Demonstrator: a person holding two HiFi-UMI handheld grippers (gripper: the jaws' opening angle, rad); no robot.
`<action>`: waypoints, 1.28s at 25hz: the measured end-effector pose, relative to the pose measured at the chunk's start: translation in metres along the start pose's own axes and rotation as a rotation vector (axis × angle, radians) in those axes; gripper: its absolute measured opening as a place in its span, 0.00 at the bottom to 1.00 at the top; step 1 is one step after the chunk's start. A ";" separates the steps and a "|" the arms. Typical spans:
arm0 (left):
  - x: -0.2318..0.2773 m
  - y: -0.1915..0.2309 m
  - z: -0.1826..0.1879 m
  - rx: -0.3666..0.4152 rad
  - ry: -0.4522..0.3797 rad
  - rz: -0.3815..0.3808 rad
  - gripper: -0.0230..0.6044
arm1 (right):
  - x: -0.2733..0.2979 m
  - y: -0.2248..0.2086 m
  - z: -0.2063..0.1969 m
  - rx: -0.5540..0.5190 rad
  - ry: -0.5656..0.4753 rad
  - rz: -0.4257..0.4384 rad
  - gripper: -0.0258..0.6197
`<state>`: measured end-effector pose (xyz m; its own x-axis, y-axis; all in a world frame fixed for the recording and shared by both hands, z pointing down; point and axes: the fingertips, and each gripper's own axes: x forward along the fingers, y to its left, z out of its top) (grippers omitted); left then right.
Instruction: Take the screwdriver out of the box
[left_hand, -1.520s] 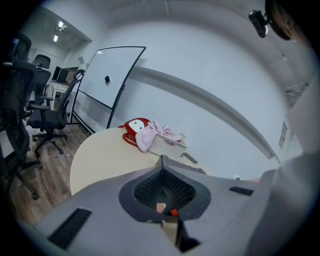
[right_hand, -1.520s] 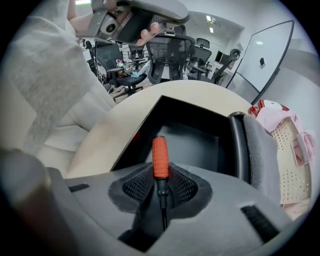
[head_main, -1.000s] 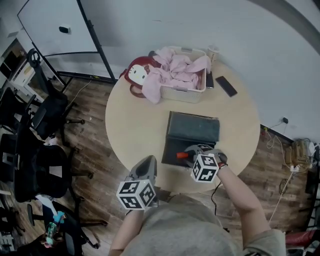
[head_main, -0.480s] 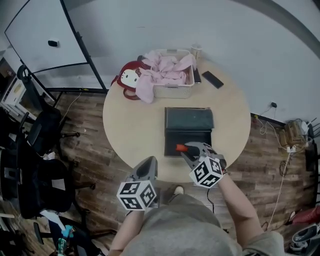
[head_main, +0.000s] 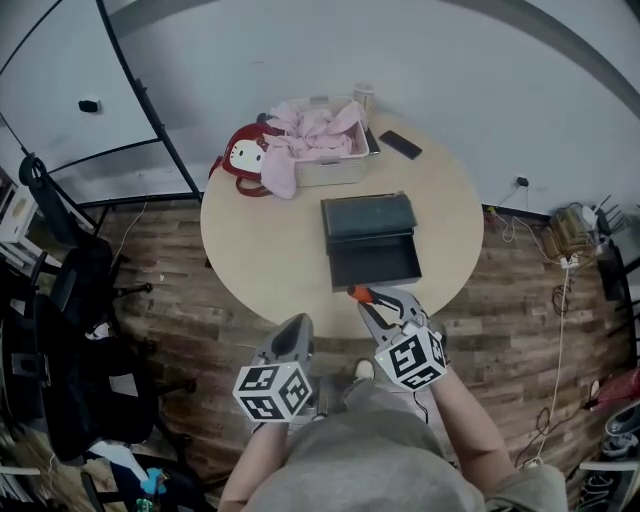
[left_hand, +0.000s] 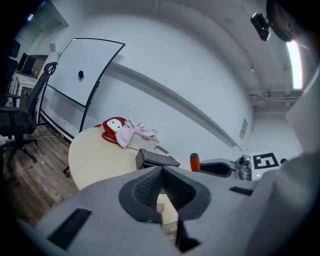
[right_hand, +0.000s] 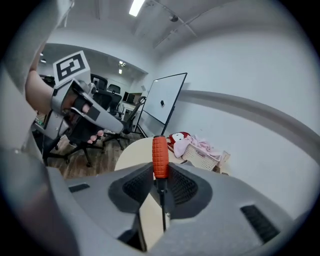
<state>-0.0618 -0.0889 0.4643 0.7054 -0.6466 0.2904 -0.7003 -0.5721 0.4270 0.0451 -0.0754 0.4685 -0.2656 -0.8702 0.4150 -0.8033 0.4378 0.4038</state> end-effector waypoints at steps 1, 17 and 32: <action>-0.007 0.000 -0.002 0.001 0.001 -0.004 0.04 | -0.006 0.006 0.003 0.023 -0.009 -0.015 0.16; -0.102 -0.011 -0.041 0.017 -0.020 -0.050 0.04 | -0.096 0.084 0.038 0.293 -0.151 -0.187 0.16; -0.128 -0.013 -0.050 0.029 -0.032 -0.056 0.04 | -0.126 0.098 0.032 0.369 -0.180 -0.231 0.16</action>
<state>-0.1370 0.0264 0.4639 0.7399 -0.6288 0.2390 -0.6631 -0.6220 0.4164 -0.0175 0.0695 0.4295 -0.1198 -0.9750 0.1874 -0.9794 0.1470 0.1387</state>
